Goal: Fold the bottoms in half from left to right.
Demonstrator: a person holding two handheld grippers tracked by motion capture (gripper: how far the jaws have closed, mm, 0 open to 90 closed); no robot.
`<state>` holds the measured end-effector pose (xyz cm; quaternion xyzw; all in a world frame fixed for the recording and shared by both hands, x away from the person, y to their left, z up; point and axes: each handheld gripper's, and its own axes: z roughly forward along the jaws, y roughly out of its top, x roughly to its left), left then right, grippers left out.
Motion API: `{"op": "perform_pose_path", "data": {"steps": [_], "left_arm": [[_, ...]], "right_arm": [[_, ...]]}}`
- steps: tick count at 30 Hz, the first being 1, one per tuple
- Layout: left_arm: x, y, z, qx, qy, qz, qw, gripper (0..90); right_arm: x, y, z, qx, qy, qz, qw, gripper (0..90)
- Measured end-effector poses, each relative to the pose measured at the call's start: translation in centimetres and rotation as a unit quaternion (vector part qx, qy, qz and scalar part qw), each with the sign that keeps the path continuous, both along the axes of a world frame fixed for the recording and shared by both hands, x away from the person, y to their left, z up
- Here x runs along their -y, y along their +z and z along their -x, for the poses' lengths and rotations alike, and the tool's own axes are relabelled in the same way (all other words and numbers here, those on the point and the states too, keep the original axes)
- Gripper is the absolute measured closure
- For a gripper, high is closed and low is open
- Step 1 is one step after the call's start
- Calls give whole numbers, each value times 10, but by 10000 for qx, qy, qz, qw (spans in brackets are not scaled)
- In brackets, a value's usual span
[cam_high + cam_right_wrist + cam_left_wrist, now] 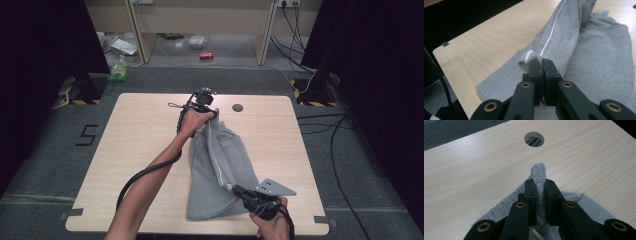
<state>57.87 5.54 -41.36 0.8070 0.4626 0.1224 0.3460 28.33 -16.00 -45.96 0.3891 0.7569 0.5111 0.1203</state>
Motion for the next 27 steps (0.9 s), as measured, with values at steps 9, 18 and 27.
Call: {"op": "perform_pose_path", "data": {"steps": [9,18,27], "left_arm": [[8,-4,-1,-57,45,90,9999,791],[4,4,-4,95,129,377,9992,639],[-27,2,-2,39,198,23,9998,506]], "right_arm": [[5,-4,2,-53,-77,6,10000,871],[14,-8,2,-125,-187,58,9997,871],[33,-9,6,-131,-469,45,9988,871]]}}
